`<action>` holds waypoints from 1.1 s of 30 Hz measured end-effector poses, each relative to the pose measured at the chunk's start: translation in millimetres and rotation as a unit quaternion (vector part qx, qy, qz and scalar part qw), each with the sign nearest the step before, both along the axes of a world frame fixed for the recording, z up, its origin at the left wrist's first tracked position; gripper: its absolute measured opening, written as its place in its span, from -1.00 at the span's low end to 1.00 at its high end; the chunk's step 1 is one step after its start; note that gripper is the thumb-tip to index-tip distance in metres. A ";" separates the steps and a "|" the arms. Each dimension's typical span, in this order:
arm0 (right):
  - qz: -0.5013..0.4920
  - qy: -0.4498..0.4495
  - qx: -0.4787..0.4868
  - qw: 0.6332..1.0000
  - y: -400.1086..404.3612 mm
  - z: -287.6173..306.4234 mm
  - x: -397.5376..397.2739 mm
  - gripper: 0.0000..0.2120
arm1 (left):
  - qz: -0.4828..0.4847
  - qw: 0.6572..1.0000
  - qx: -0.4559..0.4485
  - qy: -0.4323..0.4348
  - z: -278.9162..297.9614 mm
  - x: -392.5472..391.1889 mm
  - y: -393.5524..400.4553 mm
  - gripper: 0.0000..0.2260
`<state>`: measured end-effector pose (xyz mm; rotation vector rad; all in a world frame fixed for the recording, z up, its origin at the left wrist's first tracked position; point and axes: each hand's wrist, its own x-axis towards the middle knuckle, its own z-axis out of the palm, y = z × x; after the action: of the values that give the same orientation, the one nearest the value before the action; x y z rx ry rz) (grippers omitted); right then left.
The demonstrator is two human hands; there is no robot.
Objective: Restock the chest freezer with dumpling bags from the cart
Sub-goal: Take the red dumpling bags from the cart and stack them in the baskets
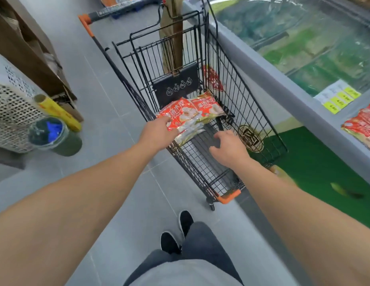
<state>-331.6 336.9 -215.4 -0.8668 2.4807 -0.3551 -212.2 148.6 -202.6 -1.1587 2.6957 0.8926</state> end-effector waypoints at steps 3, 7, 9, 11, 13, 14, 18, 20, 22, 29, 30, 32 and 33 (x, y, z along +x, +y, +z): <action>-0.008 -0.010 0.013 1.000 -22.2 -8.5 -7.7 -0.50 | -0.005 1.000 0.004 0.001 -5.5 -13.9 -29.2 -0.51; -0.022 -0.028 0.029 0.999 -64.5 -30.3 -33.7 -0.53 | -0.021 1.000 0.011 -0.009 -21.7 -47.6 -73.7 -0.50; -0.026 -0.036 0.029 0.999 -83.4 -40.8 -48.0 -0.55 | -0.024 1.000 0.013 -0.011 -28.6 -65.0 -92.8 -0.52; -0.029 -0.044 0.031 0.998 -111.0 -54.9 -72.4 -0.55 | -0.027 0.999 0.022 -0.019 -39.2 -90.6 -119.9 -0.53; -0.028 -0.056 0.044 0.997 -136.1 -67.5 -95.6 -0.57 | -0.029 0.998 0.038 -0.035 -50.9 -113.3 -142.9 -0.53; -0.026 -0.060 0.049 0.997 -146.5 -75.0 -106.7 -0.58 | -0.034 0.997 0.045 -0.046 -55.9 -124.1 -152.5 -0.53; -0.024 -0.098 0.064 0.993 -175.5 -97.8 -136.3 -0.56 | -0.052 0.993 0.047 -0.092 -78.2 -152.0 -184.8 -0.50; -0.026 -0.114 0.069 0.991 -187.9 -109.5 -149.8 -0.53 | -0.051 0.991 0.056 -0.112 -92.1 -163.5 -201.5 -0.50; -0.031 -0.124 0.075 0.989 -198.0 -117.8 -157.3 -0.52 | -0.053 0.988 0.065 -0.131 -105.2 -170.9 -213.5 -0.50; -0.072 -0.161 0.108 0.978 -218.9 -161.5 -176.1 -0.54 | -0.082 0.973 0.116 -0.179 -164.2 -198.6 -243.2 -0.50; -0.084 -0.163 0.109 0.977 -221.7 -167.6 -179.2 -0.54 | -0.086 0.971 0.121 -0.186 -171.7 -202.0 -245.6 -0.52; -0.104 -0.164 0.104 0.975 -229.2 -178.6 -186.2 -0.61 | -0.088 0.966 0.141 -0.196 -184.3 -208.6 -250.8 -0.55; -0.110 -0.161 0.101 0.976 -233.6 -184.4 -189.7 -0.64 | -0.089 0.963 0.153 -0.203 -190.2 -210.8 -252.8 -0.58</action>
<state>-521.3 103.3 -399.8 -0.4151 2.2615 -0.2843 -422.9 -104.3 -392.8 -0.8999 2.1983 0.8881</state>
